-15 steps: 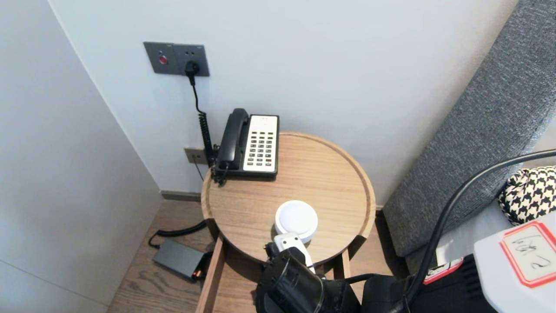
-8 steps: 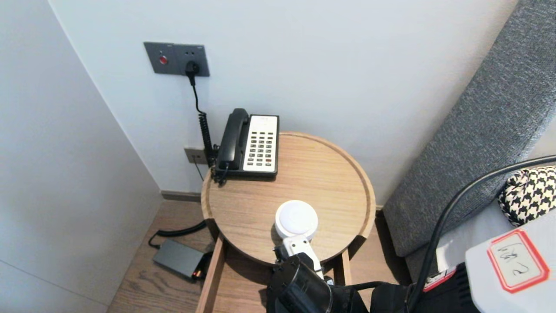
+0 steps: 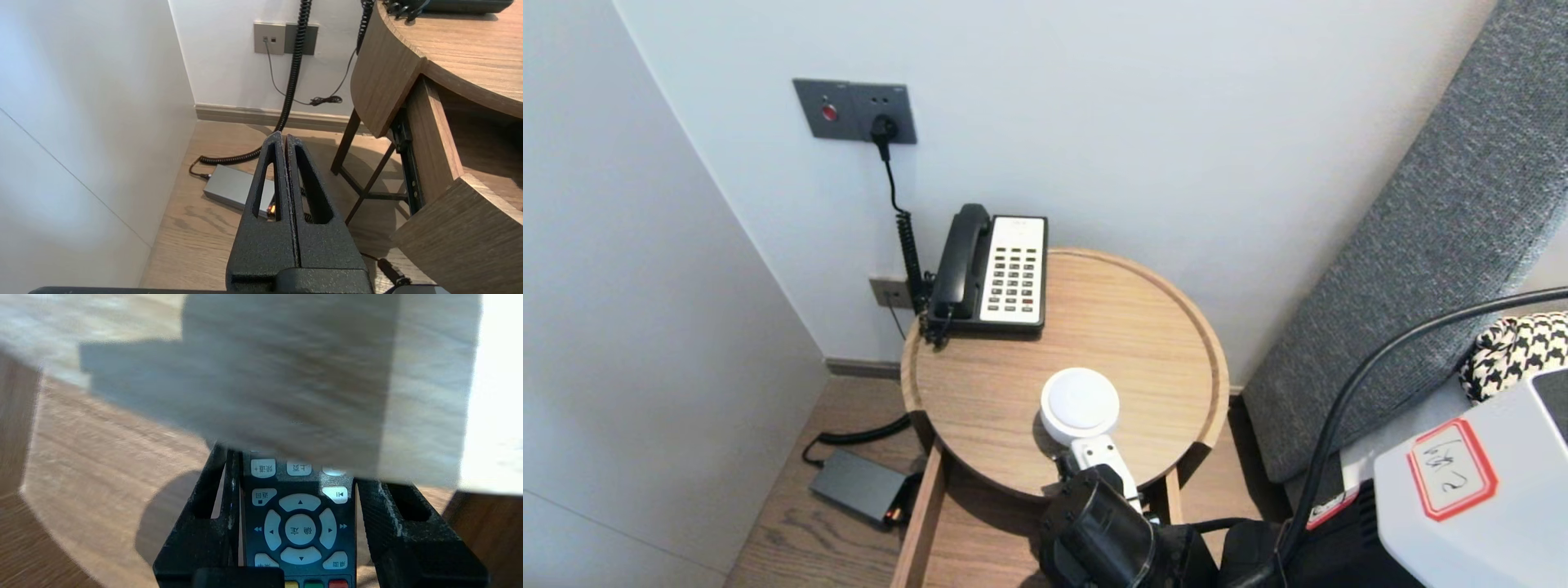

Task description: Put the remote controls on the table in the drawer one by one

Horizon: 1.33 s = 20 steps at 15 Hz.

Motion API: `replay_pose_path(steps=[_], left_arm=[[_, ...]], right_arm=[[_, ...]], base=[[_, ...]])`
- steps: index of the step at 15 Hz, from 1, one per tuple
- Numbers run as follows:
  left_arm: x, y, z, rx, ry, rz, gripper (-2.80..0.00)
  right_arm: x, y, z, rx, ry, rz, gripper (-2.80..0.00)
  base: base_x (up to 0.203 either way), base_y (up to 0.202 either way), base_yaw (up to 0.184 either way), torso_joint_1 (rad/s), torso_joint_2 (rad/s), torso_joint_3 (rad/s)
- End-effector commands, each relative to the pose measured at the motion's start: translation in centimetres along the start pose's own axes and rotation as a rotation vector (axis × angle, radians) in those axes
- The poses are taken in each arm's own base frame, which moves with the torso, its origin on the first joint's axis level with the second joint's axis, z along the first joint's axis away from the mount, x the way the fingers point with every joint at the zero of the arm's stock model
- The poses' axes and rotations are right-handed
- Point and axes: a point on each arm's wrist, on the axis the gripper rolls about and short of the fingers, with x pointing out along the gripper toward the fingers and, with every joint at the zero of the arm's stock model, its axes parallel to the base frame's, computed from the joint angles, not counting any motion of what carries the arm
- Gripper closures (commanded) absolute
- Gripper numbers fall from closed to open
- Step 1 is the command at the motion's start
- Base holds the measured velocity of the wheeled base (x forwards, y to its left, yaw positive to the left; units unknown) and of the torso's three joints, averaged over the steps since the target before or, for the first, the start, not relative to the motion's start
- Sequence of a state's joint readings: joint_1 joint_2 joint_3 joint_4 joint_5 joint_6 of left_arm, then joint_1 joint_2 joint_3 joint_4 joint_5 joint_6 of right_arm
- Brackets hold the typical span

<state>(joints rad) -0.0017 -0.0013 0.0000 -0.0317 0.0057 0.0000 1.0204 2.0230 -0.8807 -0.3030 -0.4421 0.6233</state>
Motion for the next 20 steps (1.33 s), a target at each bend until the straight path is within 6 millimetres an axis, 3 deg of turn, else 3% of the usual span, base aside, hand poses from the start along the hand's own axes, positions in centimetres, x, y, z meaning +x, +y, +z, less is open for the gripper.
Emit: replay_pose_path(steps=[1,16,20], left_arm=[[0.1,0.0,-0.3,0.0,0.008,0.001,0.0],[0.1,0.0,-0.3,0.0,0.008,0.001,0.0],[0.1,0.0,-0.3,0.0,0.008,0.001,0.0]], right_arm=[[0.3,-0.5,0.0,0.009,0.003,-0.018,0.0],[0.0,-0.6,0.8,0.028,-0.067,-0.076,0.0],[1.1,-1.0,0.5,0.044,-0.097,-0.105,0.0]], base=[[0.0,0.0,0.0,0.0,0.0,0.0],[0.0,0.0,0.0,0.0,0.0,0.0],[0.0,0.0,0.0,0.0,0.0,0.0]])
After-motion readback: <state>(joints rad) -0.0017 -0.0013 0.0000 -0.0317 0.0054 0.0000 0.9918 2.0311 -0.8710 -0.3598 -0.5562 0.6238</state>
